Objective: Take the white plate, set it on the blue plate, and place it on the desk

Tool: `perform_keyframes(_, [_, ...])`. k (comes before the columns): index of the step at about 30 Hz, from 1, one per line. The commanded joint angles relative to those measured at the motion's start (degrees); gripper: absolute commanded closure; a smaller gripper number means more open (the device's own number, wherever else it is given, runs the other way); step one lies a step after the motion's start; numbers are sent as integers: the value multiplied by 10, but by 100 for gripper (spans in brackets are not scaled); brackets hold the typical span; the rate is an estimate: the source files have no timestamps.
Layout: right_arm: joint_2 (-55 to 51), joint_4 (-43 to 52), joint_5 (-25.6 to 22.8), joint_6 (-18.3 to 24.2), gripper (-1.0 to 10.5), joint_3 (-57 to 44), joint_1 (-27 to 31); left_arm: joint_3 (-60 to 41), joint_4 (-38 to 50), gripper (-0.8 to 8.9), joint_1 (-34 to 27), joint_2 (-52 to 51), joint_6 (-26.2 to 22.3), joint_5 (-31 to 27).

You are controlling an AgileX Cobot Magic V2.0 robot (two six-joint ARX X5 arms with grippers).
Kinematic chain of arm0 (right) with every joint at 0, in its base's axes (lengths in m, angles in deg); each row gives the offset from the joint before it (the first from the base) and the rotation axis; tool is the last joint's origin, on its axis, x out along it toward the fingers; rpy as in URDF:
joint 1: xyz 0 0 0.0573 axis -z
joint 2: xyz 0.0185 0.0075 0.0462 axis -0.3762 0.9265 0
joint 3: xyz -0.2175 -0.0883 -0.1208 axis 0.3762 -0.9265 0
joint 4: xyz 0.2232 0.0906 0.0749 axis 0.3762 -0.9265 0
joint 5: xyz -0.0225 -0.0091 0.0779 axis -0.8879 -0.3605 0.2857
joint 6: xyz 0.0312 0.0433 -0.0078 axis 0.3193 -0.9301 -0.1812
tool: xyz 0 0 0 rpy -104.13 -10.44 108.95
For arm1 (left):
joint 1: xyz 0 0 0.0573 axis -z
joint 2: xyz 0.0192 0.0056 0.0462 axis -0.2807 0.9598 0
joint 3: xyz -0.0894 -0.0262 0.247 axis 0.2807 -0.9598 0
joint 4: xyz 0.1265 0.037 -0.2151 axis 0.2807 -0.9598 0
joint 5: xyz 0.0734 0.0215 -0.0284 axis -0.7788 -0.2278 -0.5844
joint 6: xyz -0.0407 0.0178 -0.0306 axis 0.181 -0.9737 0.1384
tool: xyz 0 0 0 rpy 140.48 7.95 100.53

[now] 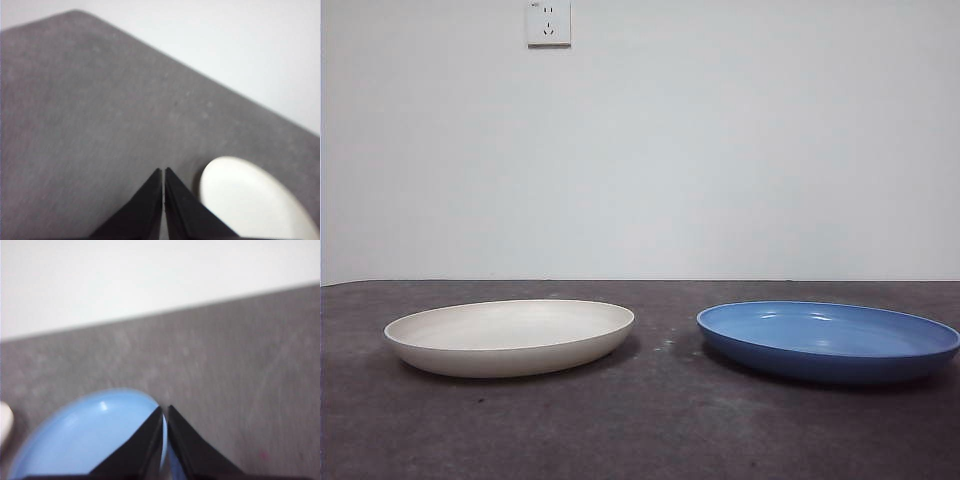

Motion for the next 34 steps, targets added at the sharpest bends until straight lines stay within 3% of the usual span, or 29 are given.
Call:
perform_keyframes(1, [-1, 7, 0, -12, 938, 31, 0, 42, -14, 804, 0, 9, 6, 3])
perform_keyframes(7, [24, -34, 0, -12, 938, 122, 0, 129, -60, 804, 0, 52, -22, 18])
perform_keyframes(13, [104, -117, 23, 10, 938, 243, 0, 225, -120, 804, 0, 136, -88, 90])
perform_keyframes(25, [337, -372, 168, 116, 938, 479, 0, 392, -286, 804, 23, 317, -212, 249])
perform_keyframes(34, [419, -525, 197, 186, 938, 542, -37, 459, -408, 804, 97, 381, -271, 259])
